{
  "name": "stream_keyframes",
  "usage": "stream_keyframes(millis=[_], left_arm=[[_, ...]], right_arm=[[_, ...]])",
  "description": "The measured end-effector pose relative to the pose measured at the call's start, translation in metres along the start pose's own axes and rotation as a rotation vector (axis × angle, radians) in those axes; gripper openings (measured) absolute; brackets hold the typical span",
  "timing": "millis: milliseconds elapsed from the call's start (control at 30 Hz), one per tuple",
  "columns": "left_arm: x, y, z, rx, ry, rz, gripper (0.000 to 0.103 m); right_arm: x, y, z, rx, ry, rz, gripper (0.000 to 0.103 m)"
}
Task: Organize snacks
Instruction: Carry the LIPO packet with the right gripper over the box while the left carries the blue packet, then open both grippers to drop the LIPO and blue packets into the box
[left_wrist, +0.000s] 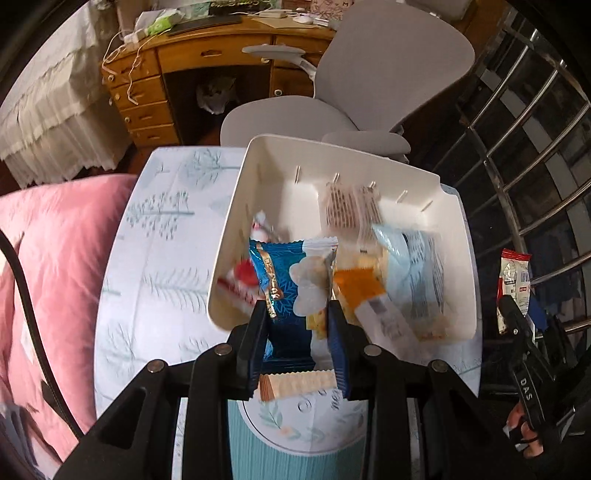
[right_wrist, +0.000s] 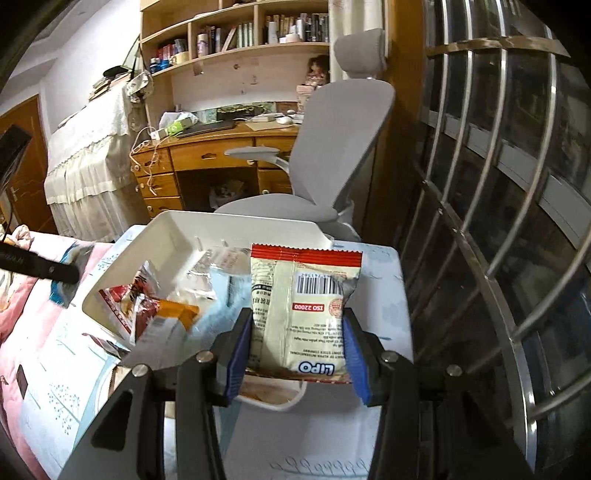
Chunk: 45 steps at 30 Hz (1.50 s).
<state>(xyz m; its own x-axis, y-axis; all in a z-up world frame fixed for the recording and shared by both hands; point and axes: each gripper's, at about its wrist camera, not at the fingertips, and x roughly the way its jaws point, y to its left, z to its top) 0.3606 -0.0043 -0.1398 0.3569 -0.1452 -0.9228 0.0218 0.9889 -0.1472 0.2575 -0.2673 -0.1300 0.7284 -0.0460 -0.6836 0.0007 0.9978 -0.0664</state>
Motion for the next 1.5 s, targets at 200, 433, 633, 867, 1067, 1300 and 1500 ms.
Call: stream_keyframes(millis=[200,433,633,867,1067,1300,1500], left_arm=[[0.013,-0.01,0.011,0.046,0.022,0.024,0.032],[0.014,-0.002,0.003,0.013,0.037,0.035,0.075],[0.006,0.012,-0.009,-0.009,0.04,0.035,0.076],[-0.014,0.033,-0.029,-0.025,0.03,0.014,0.078],[-0.024,0.058,-0.049,-0.009,0.039,-0.026,0.083],[-0.022,0.097,-0.069,-0.011,0.098,-0.132,0.083],[-0.024,0.127,-0.085,0.057,0.129,-0.187,0.083]], right_arm=[[0.012,0.011,0.008,-0.007,0.009,0.0,0.048],[0.015,0.013,0.001,0.023,0.046,0.033,0.073],[0.01,0.013,-0.006,0.07,0.088,0.024,0.073],[-0.002,0.015,-0.013,0.129,0.128,0.05,0.073],[-0.01,0.02,-0.024,0.205,0.175,0.065,0.073],[-0.025,0.04,-0.038,0.268,0.245,0.014,0.073],[-0.035,0.066,-0.056,0.399,0.3,-0.013,0.073]])
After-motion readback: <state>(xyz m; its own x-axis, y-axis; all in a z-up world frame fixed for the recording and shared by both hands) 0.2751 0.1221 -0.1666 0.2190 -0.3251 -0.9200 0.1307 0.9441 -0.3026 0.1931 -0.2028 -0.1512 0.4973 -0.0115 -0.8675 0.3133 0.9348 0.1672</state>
